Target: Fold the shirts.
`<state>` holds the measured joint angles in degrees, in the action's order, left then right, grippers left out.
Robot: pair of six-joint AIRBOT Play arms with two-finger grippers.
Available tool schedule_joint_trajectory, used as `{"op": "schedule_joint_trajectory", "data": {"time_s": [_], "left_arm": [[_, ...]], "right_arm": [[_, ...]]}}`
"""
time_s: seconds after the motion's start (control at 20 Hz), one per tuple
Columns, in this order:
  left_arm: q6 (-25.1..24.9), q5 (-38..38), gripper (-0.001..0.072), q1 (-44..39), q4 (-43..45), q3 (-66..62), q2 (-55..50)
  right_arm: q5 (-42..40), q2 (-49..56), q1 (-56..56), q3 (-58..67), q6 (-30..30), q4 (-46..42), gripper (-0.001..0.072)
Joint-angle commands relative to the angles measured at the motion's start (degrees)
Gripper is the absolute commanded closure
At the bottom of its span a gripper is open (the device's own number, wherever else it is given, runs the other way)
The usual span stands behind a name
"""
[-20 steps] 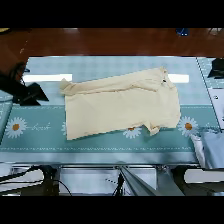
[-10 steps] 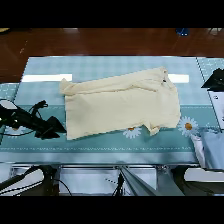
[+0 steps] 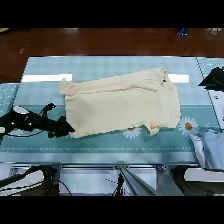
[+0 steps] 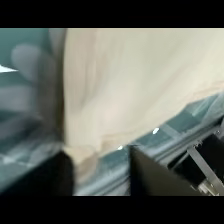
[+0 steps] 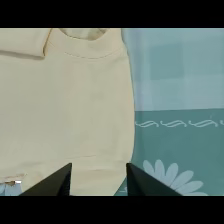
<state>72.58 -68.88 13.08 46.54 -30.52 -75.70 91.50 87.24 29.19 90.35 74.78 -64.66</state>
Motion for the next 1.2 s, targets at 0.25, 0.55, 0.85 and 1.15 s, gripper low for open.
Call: {"op": "schedule_joint_trajectory", "data": {"time_s": [0.25, 0.55, 0.85, 1.15], "left_arm": [[-5.18, -0.20, 0.0684, -1.18, -4.57, 0.13, -1.33], [-6.12, -0.79, 0.0684, -1.20, -4.59, 0.13, 2.93], [-6.16, -0.74, 0.0684, -1.20, -4.59, 0.11, 5.31], [-9.97, -0.04, 0.0684, -1.20, -8.35, 0.11, 5.42]], "right_arm": [[1.70, -0.57, 2.29, -5.05, 1.03, -9.07, 0.0277], [-5.29, -0.57, 4.15, -22.75, -1.88, -2.82, 0.0221], [-17.35, -0.57, 4.15, -32.04, -2.43, 4.87, 0.0239], [-22.53, -0.55, 3.15, -39.43, -4.50, 9.57, 0.0302]]}}
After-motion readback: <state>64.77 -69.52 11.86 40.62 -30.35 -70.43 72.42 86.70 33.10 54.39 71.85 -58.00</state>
